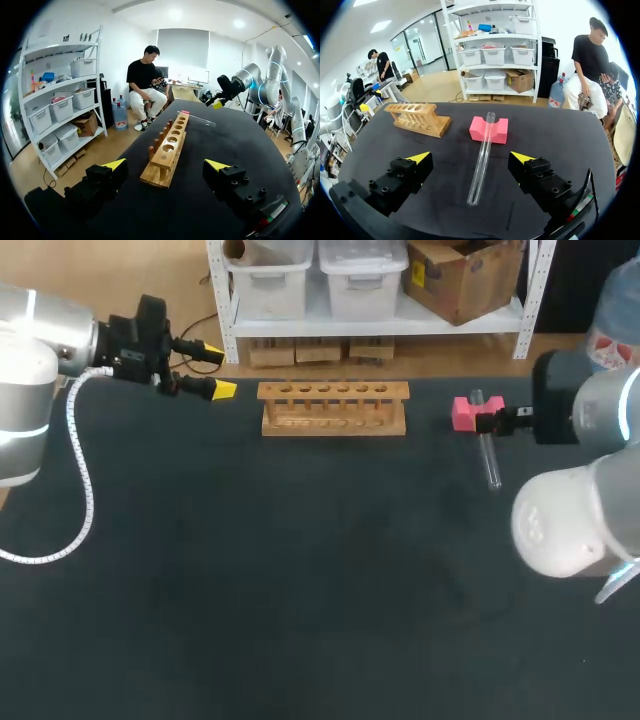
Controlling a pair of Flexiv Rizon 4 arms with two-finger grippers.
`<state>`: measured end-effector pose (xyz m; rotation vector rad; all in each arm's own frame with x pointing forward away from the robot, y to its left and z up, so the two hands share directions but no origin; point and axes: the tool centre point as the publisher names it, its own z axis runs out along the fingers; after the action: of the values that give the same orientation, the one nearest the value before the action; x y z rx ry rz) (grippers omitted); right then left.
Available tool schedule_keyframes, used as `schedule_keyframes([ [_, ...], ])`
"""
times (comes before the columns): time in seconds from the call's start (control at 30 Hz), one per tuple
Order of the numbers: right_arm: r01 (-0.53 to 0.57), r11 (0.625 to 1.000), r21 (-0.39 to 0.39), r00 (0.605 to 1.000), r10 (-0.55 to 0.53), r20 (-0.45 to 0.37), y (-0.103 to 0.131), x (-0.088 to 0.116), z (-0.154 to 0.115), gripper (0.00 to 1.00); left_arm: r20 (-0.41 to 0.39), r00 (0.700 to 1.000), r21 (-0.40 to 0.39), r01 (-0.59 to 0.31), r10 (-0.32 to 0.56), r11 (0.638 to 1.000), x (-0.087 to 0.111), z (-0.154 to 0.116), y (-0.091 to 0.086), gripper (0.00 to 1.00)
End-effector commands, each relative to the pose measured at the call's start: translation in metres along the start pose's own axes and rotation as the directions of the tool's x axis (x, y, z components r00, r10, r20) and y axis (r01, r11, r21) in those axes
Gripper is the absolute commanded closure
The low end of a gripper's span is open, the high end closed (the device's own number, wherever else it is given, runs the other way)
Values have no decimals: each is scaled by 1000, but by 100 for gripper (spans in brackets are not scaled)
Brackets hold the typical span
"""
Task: Grasp the test tube, adjust it, and insert it.
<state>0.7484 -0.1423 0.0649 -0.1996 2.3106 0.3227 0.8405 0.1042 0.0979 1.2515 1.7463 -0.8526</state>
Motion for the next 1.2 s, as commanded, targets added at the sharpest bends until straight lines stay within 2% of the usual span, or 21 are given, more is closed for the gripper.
schedule_keyframes([
  [0.03,17,925,379,1000,-15,-8,3,6,14,0,0,1000,1,0,0,1000,0,0,1,0],
  [0.33,56,923,380,998,-45,-38,3,15,32,0,0,1000,1,0,0,1000,0,0,1,0],
  [0.7,56,933,355,998,-46,-36,-3,20,52,0,0,1000,1,0,0,1000,0,0,1,0],
  [1.2,28,960,280,999,-20,-32,-13,25,64,0,0,1000,1,0,0,1000,0,0,1,0],
])
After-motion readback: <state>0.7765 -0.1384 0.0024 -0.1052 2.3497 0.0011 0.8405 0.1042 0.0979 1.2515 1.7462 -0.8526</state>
